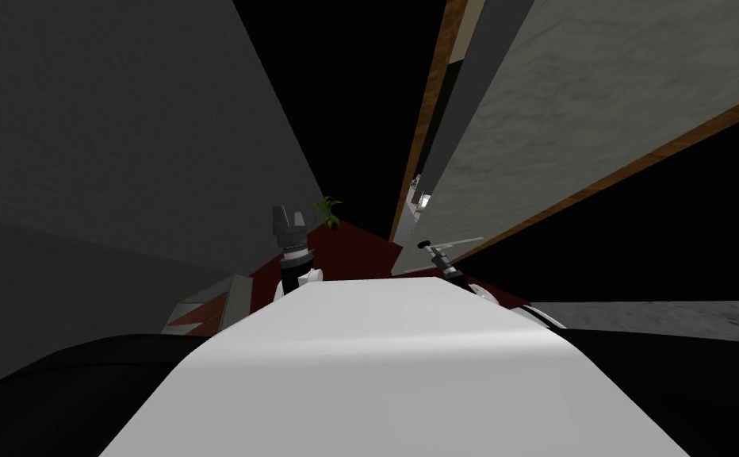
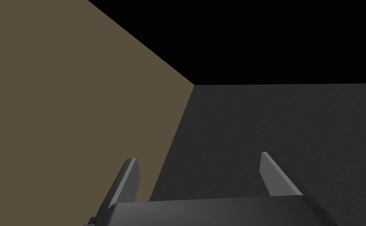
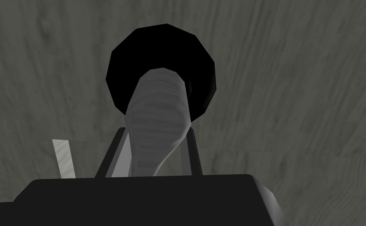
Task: Pull the door open
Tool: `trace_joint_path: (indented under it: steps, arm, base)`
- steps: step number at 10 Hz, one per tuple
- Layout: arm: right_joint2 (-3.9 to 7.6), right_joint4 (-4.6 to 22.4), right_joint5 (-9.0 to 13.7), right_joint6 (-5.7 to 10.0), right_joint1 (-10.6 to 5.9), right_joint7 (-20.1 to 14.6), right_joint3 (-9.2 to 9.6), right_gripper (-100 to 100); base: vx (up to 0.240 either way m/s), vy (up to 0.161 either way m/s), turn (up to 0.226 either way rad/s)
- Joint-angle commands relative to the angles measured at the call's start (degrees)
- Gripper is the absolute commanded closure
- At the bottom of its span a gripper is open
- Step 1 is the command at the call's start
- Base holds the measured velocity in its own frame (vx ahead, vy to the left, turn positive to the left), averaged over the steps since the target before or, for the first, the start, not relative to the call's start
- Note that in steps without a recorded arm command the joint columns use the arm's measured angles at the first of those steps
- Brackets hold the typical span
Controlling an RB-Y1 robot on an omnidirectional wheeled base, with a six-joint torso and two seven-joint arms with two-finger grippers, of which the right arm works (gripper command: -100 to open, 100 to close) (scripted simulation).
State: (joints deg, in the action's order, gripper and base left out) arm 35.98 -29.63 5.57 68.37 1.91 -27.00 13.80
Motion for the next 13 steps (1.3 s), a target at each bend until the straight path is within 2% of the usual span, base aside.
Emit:
trace_joint_path:
  steps: [1,4,5,13]
  arm:
    - [0.63,0.1,0.2,0.95,0.5,-0.1,-0.12,100]
    - [1.09,0.8,0.4,2.42,1.02,-0.4,0.09,100]
    - [0.72,-0.7,0.2,1.32,1.33,-0.3,0.28,100]
    - [1.49,1.7,0.7,4.76,2.05,-0.6,0.69,100]
  base:
    - [-0.168,-0.082,0.169]
    - [-0.197,-0.102,0.164]
    - [-0.096,-0.032,0.041]
    - [-0.178,-0.088,0.163]
